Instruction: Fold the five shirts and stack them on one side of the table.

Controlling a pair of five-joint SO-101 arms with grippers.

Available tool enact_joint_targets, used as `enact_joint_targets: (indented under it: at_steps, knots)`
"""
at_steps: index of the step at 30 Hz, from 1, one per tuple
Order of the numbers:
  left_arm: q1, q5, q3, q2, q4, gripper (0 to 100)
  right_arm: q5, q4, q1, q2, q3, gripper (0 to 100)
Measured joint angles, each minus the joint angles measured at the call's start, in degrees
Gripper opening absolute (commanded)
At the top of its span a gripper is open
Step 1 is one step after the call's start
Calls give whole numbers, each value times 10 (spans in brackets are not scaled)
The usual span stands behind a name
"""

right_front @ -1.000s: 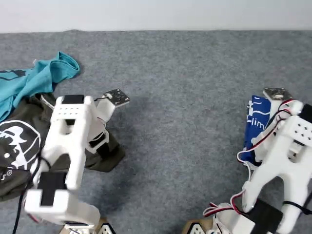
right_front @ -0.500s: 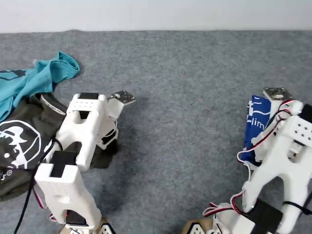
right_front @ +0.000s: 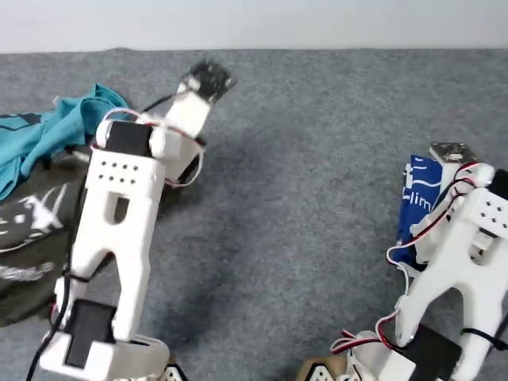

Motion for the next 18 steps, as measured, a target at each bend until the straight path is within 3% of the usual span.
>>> enact_joint_targets:
  at_steps: [6, 14, 18]
  knots:
    - [78, 51, -142, -17, -20, 5, 0, 0, 15, 0, 0, 10]
    - [179, 64, -269, -18, -127, 5, 0, 0, 40, 0, 0, 10]
    - [194, 68, -300, -18, -173, 5, 0, 0, 40, 0, 0, 10]
